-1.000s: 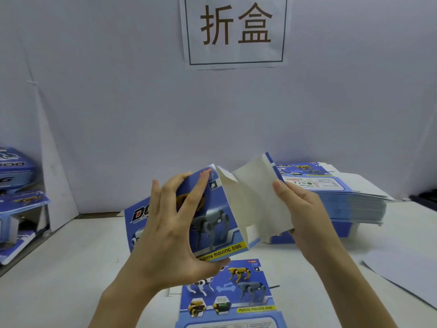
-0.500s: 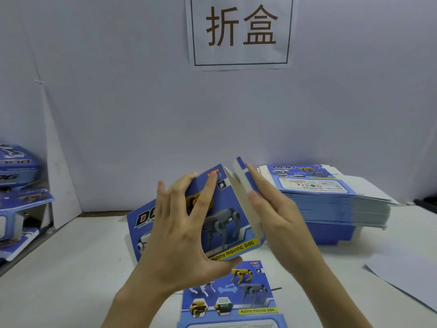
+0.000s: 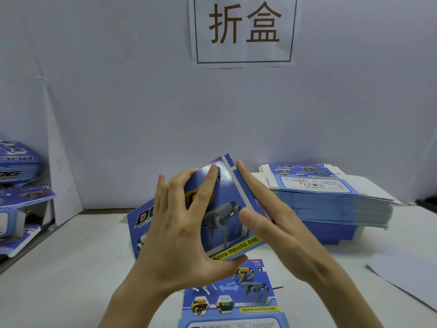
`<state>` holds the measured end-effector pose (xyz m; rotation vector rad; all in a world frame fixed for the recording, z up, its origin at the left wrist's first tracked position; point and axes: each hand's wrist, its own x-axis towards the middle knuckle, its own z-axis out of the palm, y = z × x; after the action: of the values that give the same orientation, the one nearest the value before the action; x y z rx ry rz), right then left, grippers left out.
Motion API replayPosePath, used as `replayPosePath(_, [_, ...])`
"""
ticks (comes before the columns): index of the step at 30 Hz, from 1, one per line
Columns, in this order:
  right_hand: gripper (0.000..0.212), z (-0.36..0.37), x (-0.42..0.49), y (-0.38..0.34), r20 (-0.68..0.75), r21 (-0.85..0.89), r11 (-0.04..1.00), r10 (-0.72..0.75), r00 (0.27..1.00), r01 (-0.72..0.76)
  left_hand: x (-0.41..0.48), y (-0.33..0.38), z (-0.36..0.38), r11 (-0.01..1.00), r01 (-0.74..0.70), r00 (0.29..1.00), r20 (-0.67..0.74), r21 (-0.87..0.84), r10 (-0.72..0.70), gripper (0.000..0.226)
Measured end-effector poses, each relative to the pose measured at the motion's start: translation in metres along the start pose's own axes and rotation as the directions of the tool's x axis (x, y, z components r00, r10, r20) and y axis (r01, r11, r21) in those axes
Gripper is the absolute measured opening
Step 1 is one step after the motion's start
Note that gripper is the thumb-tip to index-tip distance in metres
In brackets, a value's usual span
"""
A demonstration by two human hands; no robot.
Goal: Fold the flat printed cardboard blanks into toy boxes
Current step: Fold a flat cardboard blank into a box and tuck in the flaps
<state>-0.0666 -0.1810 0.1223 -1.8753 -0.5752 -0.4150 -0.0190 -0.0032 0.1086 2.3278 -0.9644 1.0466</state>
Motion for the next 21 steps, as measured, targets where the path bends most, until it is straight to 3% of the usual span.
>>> replayPosePath(5, [0.080,0.009,-0.001,-0.001,0.016,-0.112,0.993,-0.042,0.999,0.044,0.000,0.006,-0.002,1.000,0.012,1.000,-0.019,0.007,-0.012,0.116])
replayPosePath(13, [0.078,0.013,-0.001,0.000,0.001,-0.253,0.965,-0.076,0.997,0.074,0.000,0.003,-0.003,0.999,-0.021,0.999,-0.046,0.026,0.023,0.115])
replayPosePath(21, [0.091,0.008,-0.004,0.001,0.105,-0.217,0.976,0.004,0.995,0.019,0.000,-0.005,-0.008,1.000,0.003,1.000,-0.014,-0.010,-0.003,0.114])
